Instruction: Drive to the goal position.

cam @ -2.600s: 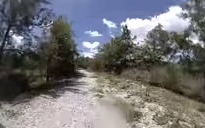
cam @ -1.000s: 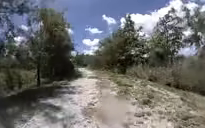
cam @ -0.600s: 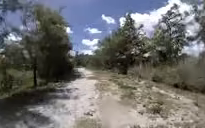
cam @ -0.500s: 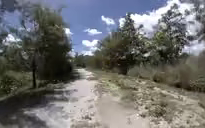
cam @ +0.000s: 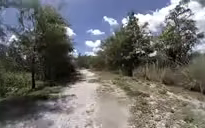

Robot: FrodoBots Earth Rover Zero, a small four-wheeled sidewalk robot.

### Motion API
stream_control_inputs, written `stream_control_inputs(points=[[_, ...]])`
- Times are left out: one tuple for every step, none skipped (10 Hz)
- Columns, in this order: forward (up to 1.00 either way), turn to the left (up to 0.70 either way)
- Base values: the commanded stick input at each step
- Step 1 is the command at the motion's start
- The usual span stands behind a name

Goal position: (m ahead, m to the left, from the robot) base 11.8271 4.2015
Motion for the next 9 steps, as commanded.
stream_control_inputs(points=[[0.7, 0.22], [0.7, 0.3], [0.7, 0.12], [0.7, 0.0], [0.7, 0.0], [0.7, 0.0], [0.7, 0.0], [0.7, 0.0], [0.7, 0.0]])
